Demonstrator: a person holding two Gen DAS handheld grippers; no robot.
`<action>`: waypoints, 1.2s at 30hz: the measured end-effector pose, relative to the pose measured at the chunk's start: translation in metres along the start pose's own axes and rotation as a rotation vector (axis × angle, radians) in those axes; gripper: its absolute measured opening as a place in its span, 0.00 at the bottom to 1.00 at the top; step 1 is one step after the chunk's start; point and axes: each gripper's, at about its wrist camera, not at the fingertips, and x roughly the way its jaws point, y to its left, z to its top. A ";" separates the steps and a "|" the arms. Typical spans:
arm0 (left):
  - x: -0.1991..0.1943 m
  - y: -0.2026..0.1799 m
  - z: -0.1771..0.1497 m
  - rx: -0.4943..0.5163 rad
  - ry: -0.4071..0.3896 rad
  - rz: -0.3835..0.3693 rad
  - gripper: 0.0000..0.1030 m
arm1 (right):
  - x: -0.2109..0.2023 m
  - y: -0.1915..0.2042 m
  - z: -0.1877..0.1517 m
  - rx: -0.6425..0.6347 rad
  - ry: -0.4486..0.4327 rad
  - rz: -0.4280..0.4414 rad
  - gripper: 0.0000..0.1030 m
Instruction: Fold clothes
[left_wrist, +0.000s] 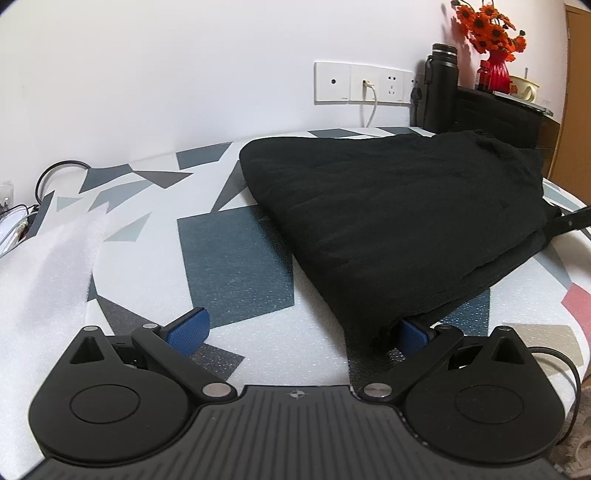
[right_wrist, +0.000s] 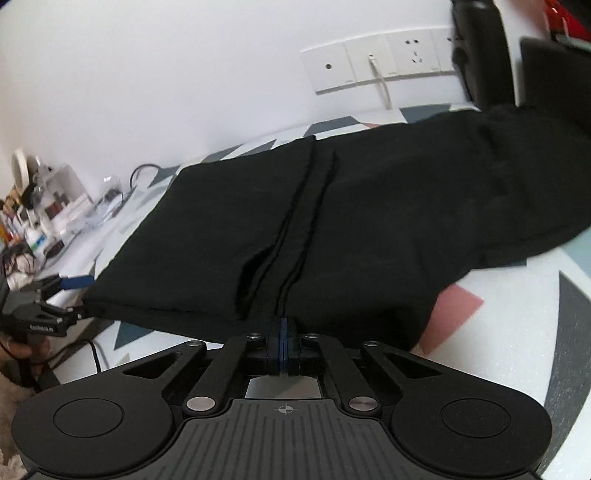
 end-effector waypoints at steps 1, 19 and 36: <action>0.000 -0.001 0.000 0.003 -0.001 0.000 1.00 | -0.003 0.001 0.003 -0.004 -0.014 0.004 0.02; -0.013 0.033 0.052 -0.249 -0.142 -0.093 1.00 | -0.004 0.033 0.112 -0.136 -0.143 -0.157 0.87; 0.092 0.063 0.071 -0.358 0.016 0.128 1.00 | 0.126 -0.033 0.130 -0.171 0.026 -0.456 0.99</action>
